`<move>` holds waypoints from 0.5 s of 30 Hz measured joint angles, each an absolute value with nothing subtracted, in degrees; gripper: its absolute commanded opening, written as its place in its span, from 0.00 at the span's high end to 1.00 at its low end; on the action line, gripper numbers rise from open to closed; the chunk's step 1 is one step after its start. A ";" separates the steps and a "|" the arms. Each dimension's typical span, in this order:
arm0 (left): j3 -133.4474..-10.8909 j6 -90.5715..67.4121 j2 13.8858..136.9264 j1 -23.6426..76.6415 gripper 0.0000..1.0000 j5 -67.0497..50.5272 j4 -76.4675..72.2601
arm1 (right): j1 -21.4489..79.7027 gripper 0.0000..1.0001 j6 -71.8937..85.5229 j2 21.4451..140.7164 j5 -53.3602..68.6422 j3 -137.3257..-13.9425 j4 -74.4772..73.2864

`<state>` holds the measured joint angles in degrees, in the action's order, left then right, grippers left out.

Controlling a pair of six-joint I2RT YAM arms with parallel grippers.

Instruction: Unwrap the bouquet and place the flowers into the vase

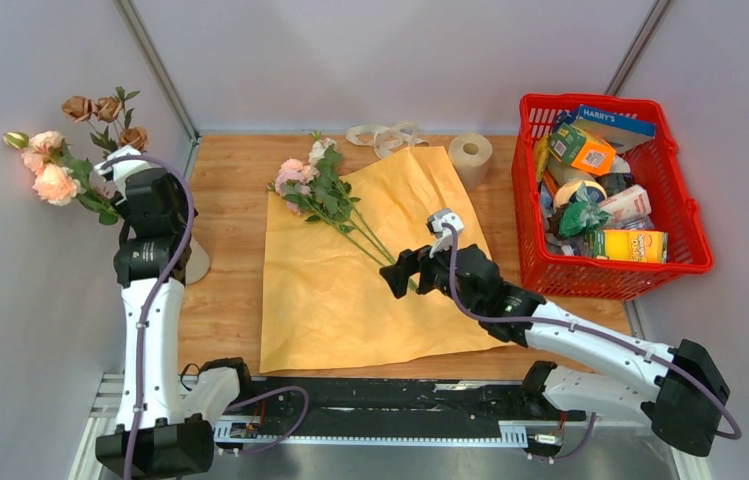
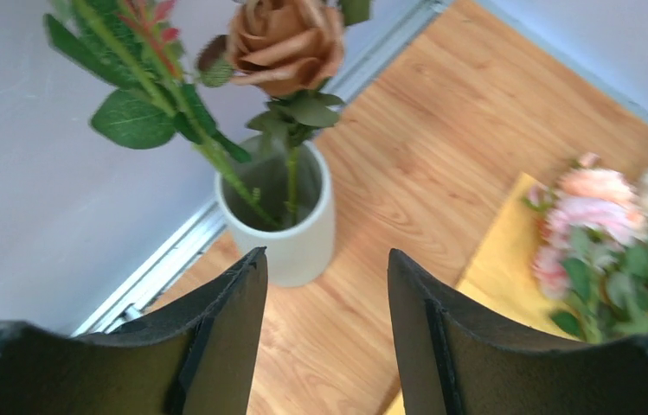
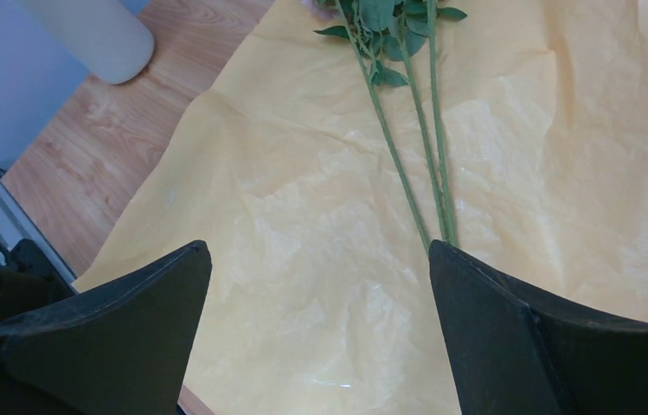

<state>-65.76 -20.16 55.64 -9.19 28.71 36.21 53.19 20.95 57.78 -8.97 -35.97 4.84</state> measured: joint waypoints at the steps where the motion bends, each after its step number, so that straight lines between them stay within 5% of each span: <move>1: -66.30 -20.29 55.18 -9.19 0.39 26.96 36.88 | 53.15 0.00 20.82 58.43 -9.37 -35.97 4.80; 8: -65.19 -22.79 50.02 -9.34 0.38 5.19 39.64 | 51.46 0.03 18.00 63.55 -10.85 -37.06 4.36; 15: -54.08 -27.59 43.38 -9.21 0.38 -16.99 36.36 | 48.69 0.18 14.28 71.11 -10.70 -39.53 4.10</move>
